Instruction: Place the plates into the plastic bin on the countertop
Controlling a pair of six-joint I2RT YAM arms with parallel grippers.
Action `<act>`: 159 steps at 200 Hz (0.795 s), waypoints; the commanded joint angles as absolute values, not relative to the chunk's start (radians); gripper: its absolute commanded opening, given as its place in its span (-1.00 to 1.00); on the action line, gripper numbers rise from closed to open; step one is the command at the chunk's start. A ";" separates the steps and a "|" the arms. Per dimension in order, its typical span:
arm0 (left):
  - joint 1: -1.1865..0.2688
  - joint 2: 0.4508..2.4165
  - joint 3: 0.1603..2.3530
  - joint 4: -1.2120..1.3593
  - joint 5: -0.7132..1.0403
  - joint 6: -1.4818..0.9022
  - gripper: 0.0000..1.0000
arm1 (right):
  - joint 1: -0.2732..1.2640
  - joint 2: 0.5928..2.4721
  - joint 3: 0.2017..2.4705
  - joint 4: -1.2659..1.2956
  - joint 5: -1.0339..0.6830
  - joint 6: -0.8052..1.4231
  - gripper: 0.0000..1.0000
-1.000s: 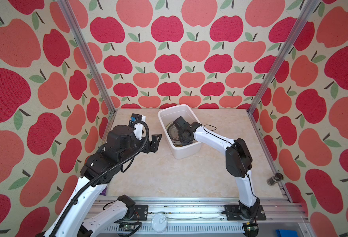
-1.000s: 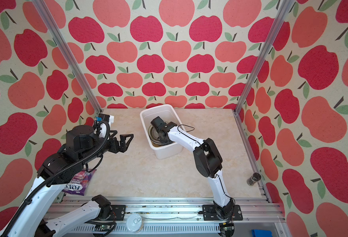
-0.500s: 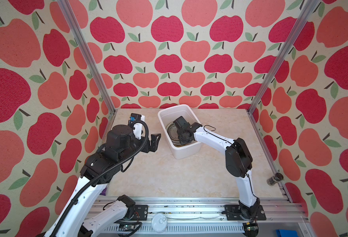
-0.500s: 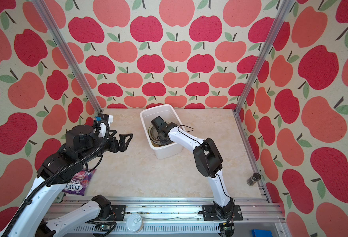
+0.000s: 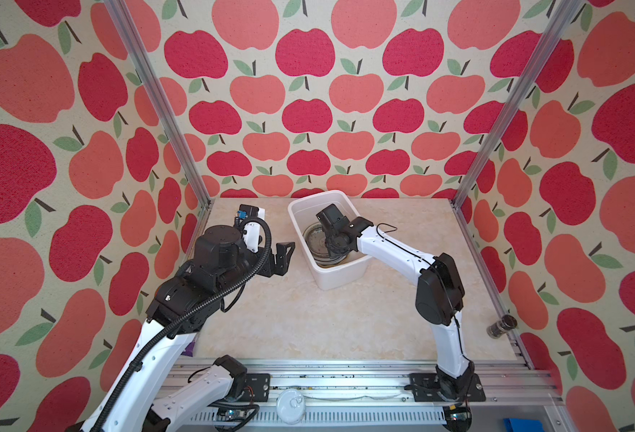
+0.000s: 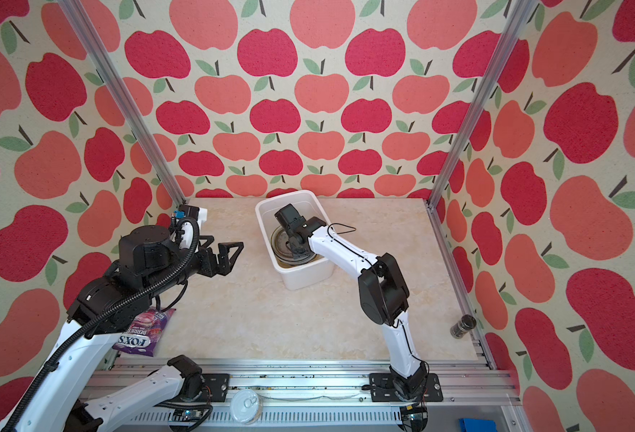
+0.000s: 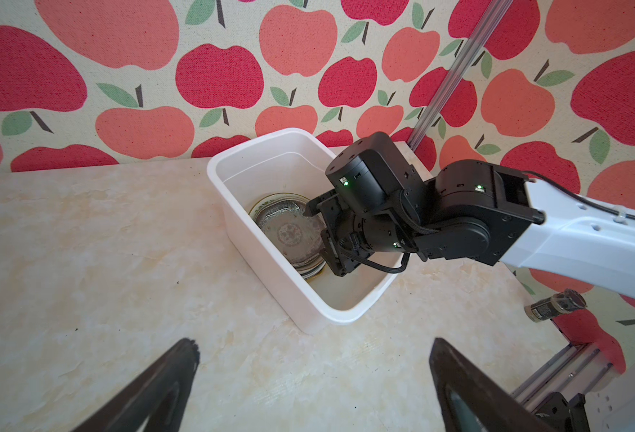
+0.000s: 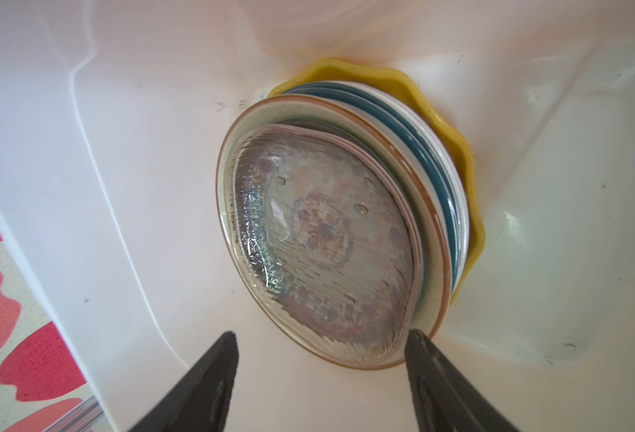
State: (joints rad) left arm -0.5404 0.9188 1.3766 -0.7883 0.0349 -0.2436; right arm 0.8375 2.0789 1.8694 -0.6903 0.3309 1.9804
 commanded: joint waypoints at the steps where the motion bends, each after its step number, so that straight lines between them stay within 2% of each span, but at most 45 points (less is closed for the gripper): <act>1: -0.535 0.925 1.413 -0.784 0.044 -0.251 0.98 | 0.853 2.026 1.864 -0.745 0.342 2.008 0.48; 29: -0.535 0.936 1.436 -0.778 0.040 -0.256 0.98 | 0.860 1.983 1.811 -0.719 0.337 2.006 0.49; 51: -0.534 0.949 1.459 -0.775 0.036 -0.261 0.98 | 0.861 1.926 1.787 -0.668 0.358 1.891 0.48; 84: -0.506 0.993 1.500 -0.806 0.052 -0.305 0.98 | 0.824 1.828 1.862 -0.639 0.351 1.433 0.46; 119: -0.364 1.042 1.485 -0.788 0.166 -0.403 0.98 | 0.786 1.696 1.941 -0.714 0.361 0.872 0.46; 139: -0.260 1.046 1.416 -0.726 0.208 -0.431 0.98 | 0.743 1.576 1.866 -0.734 0.383 0.639 0.45; 159: -0.163 1.041 1.324 -0.668 0.195 -0.427 0.98 | 0.628 1.417 1.689 -0.701 0.341 0.535 0.43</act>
